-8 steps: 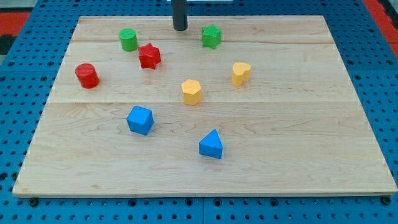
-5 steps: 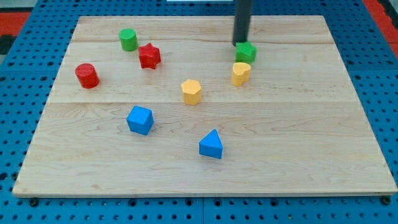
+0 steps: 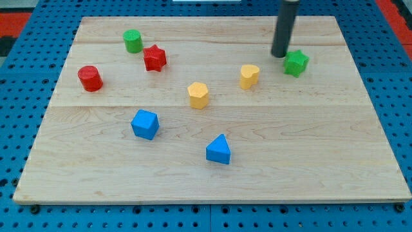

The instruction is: Push the yellow heart parallel to the right of the red star

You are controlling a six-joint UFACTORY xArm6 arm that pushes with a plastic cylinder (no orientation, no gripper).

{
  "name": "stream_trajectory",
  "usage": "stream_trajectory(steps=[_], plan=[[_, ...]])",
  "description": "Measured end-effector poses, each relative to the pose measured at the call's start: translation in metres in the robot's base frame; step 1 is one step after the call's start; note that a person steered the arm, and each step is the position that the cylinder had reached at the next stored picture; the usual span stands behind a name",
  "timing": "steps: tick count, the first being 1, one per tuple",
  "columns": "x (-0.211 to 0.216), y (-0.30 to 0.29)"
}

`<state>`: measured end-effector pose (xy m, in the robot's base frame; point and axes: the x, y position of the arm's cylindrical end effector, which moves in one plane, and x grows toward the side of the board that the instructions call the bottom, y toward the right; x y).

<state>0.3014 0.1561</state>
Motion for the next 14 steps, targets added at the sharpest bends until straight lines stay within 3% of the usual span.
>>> stream_trajectory(steps=[1, 2, 3, 4, 5, 6, 9, 10, 11, 14], plan=[[0.001, 0.004], [0.060, 0.022], [0.034, -0.027], [0.038, -0.090], [0.080, -0.148], [0.093, -0.114], [0.092, -0.113], [0.104, -0.048], [0.111, -0.033], [0.071, -0.029]])
